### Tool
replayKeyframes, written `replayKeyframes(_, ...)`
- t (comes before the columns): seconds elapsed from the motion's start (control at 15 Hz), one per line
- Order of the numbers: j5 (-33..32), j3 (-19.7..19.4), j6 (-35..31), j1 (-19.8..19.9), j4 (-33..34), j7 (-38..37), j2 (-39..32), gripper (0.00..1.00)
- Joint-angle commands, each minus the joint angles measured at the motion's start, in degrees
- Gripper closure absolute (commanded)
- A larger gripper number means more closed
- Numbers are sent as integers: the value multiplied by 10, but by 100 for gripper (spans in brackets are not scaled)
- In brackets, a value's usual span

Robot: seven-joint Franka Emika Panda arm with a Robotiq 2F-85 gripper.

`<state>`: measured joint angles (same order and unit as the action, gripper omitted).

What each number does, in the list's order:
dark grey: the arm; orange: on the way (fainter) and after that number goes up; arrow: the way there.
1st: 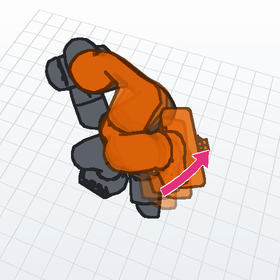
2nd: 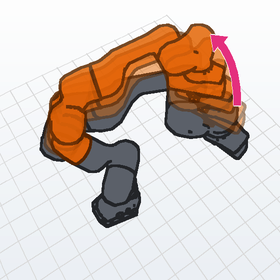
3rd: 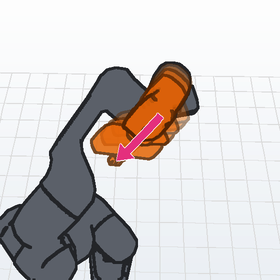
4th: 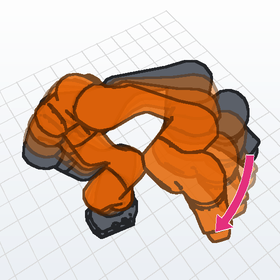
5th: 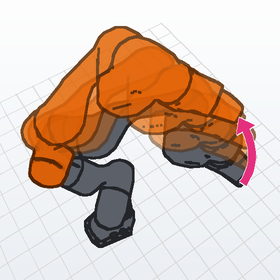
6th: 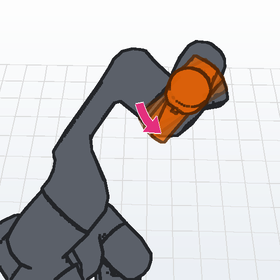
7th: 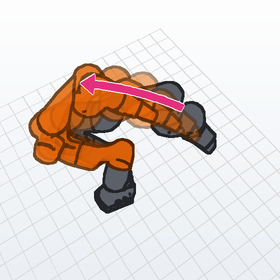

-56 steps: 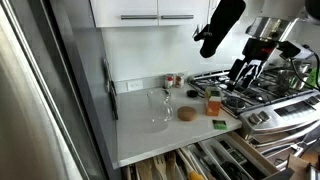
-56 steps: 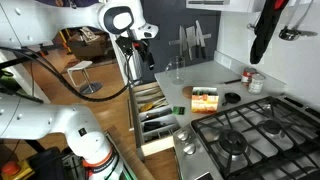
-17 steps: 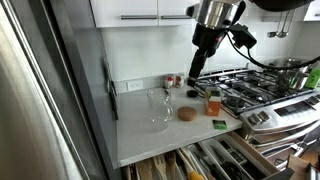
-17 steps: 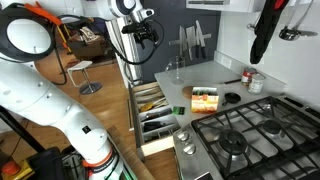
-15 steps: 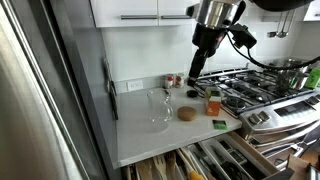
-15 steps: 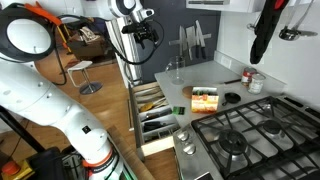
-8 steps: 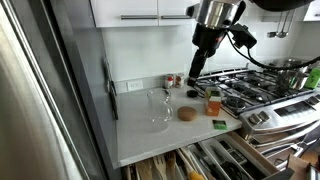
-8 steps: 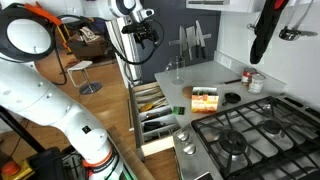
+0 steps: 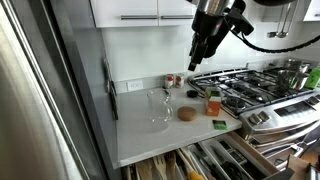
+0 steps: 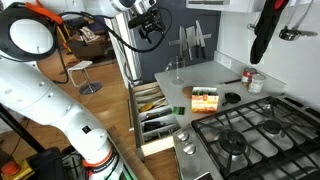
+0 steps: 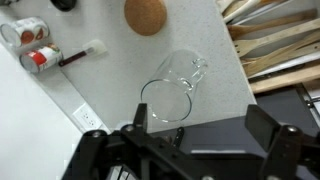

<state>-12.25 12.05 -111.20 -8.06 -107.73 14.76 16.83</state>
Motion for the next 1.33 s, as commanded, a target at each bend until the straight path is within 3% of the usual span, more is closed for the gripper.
replayKeyframes(0.0, -19, -31, 0, -10, 69, 132, -35, 0)
replayKeyframes(0.33, -11, -65, -10, -5, 131, 331, -78, 0)
replayKeyframes(0.4, -6, -55, -1, -2, 107, 271, -54, 0)
replayKeyframes(0.87, -5, -55, -1, -2, 116, 278, -62, 0)
replayKeyframes(1.27, 11, -90, -203, 6, 153, 469, -119, 0)
